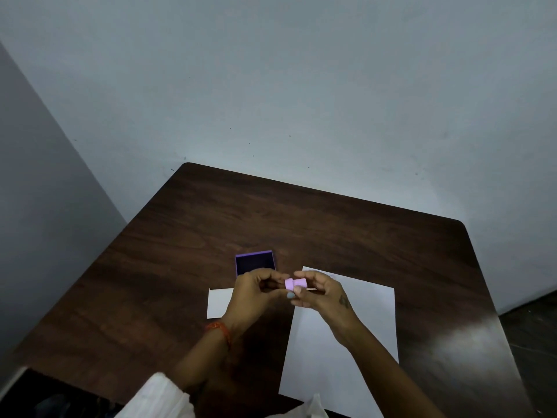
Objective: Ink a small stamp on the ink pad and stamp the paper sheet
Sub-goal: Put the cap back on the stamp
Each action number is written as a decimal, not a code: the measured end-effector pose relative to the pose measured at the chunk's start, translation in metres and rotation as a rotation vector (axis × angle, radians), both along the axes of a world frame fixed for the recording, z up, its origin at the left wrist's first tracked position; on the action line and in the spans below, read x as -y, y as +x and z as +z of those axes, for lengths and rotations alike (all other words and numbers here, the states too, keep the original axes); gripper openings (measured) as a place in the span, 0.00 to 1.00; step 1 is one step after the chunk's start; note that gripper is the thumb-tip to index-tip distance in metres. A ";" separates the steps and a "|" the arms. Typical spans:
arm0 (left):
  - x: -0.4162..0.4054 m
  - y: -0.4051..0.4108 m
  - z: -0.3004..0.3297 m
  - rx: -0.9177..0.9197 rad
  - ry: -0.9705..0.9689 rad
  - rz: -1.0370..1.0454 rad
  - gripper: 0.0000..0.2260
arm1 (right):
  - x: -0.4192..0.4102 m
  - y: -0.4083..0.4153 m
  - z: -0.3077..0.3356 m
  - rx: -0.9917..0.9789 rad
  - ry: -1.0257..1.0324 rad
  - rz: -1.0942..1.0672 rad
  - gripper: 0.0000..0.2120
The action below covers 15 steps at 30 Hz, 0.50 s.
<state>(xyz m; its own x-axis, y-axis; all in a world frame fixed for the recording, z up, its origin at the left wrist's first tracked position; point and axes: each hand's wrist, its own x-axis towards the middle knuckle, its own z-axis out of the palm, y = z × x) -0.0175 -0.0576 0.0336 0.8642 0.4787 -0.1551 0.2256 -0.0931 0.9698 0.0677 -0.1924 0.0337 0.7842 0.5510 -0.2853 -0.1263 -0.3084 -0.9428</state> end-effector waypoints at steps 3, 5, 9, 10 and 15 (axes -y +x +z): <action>-0.001 0.000 0.001 0.000 -0.007 -0.002 0.09 | -0.002 -0.001 -0.002 0.004 -0.026 -0.016 0.10; -0.002 0.000 0.001 -0.004 -0.019 -0.006 0.10 | -0.004 -0.001 -0.002 -0.022 -0.039 -0.027 0.11; -0.002 0.001 -0.002 -0.015 -0.058 -0.003 0.09 | -0.005 -0.001 -0.005 -0.008 0.015 -0.057 0.09; -0.001 0.001 -0.003 -0.020 -0.059 0.005 0.09 | -0.005 -0.001 -0.006 -0.003 0.024 -0.062 0.09; -0.004 0.003 -0.008 -0.039 -0.078 0.011 0.09 | -0.006 0.000 -0.005 -0.063 -0.052 -0.071 0.12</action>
<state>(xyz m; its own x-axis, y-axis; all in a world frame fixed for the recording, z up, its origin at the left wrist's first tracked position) -0.0147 -0.0538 0.0252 0.8515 0.4732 -0.2258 0.2642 -0.0152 0.9643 0.0677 -0.1866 0.0284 0.8002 0.4779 -0.3623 -0.2085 -0.3447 -0.9153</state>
